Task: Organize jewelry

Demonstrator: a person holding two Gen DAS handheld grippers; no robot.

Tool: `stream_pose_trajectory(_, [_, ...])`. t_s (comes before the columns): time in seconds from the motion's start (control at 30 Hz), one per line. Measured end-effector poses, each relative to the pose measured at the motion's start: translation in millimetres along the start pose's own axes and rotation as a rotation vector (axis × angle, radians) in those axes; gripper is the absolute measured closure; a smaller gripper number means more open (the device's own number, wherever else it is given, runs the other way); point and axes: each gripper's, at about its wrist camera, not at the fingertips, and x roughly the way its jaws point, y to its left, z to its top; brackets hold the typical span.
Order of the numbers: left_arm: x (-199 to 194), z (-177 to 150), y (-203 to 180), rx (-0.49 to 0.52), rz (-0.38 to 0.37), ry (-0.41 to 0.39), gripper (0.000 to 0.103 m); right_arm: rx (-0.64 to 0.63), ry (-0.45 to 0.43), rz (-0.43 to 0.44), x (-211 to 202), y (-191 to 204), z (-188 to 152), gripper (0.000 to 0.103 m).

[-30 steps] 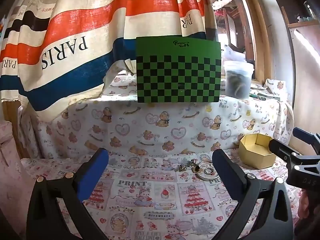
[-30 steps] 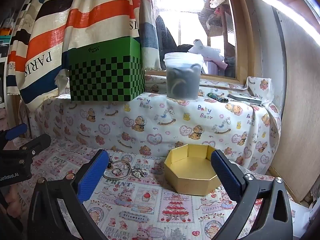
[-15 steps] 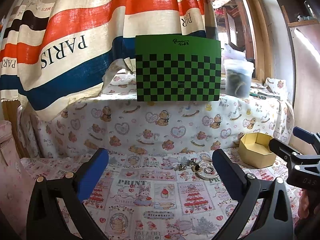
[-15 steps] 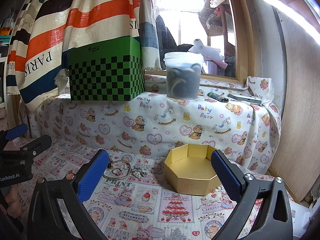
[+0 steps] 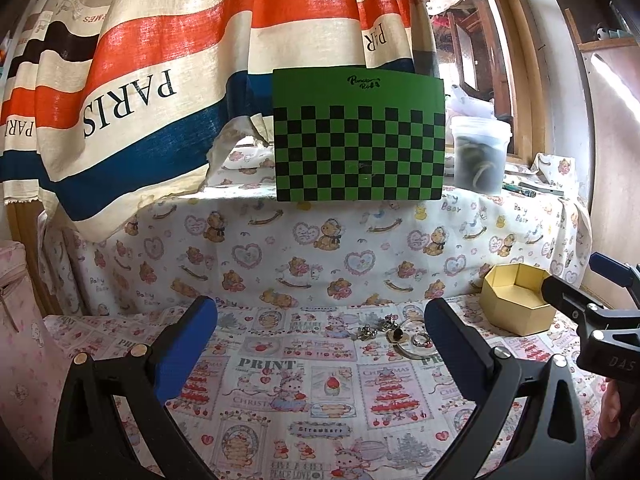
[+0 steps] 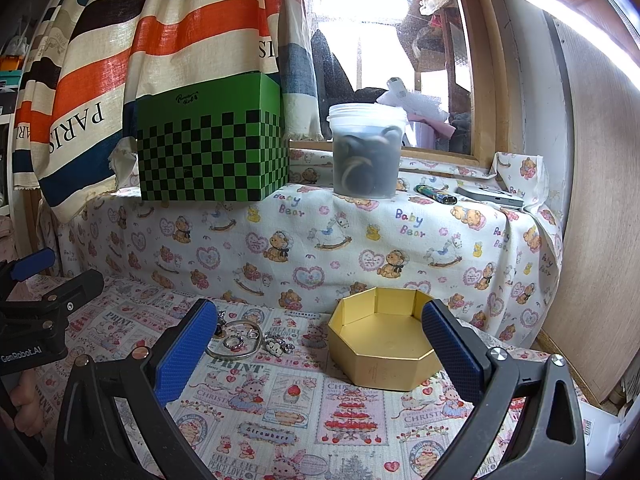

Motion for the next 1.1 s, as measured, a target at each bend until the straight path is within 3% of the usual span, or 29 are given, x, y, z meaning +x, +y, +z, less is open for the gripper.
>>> stream_pose_trajectory(1.1, [0.7, 0.5, -4.1, 0.015, 0.013, 0.005, 0.0, 0.004, 0.004, -0.001, 1.0, -1.5, 0.2, 0.0])
